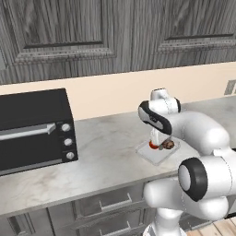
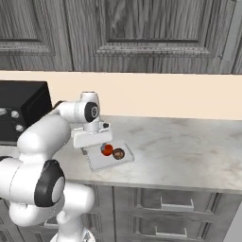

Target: Take the tomato and potato out of the freezer and place them in the tupperware container on the counter. Then put the tupperware containing the vegetables back in the freezer.

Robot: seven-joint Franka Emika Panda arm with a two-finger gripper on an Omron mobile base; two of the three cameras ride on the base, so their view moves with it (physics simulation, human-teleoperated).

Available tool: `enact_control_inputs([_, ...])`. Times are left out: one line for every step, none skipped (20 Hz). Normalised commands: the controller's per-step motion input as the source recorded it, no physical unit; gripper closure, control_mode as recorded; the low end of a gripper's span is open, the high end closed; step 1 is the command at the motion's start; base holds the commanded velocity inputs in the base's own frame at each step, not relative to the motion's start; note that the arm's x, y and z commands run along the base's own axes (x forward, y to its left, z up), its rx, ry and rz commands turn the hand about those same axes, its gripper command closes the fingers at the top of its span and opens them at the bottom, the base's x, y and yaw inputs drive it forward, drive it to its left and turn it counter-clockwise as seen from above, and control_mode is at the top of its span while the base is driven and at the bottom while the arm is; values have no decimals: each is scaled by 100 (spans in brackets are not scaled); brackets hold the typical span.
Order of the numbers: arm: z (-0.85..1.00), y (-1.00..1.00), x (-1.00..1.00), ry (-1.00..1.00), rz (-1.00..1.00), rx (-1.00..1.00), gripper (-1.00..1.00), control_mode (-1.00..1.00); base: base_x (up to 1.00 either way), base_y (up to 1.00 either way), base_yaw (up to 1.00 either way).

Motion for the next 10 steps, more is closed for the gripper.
enact_control_inputs([-25,4,0,24,27,8,-100,-100,0,0,0])
enact_control_inputs([-18,10,0,21,30,13,-100,-100,0,0,0])
enact_control_inputs([-16,13,0,16,29,15,-100,-100,0,0,0])
enact_control_inputs([-14,9,9,15,26,17,-100,-100,0,0,0])
enact_control_inputs([-15,16,9,12,23,15,-100,-100,0,0,0])
enact_control_inputs([-26,30,2,10,21,11,-100,-100,0,0,0])
enact_control_inputs([-27,37,0,0,18,9,-100,-100,0,0,0])
enact_control_inputs([-25,44,0,0,12,8,-100,-100,0,0,0])
enact_control_inputs([-21,39,-6,-6,3,7,-100,-100,0,0,0])
enact_control_inputs([-19,46,0,-3,-2,7,-100,-100,0,0,0])
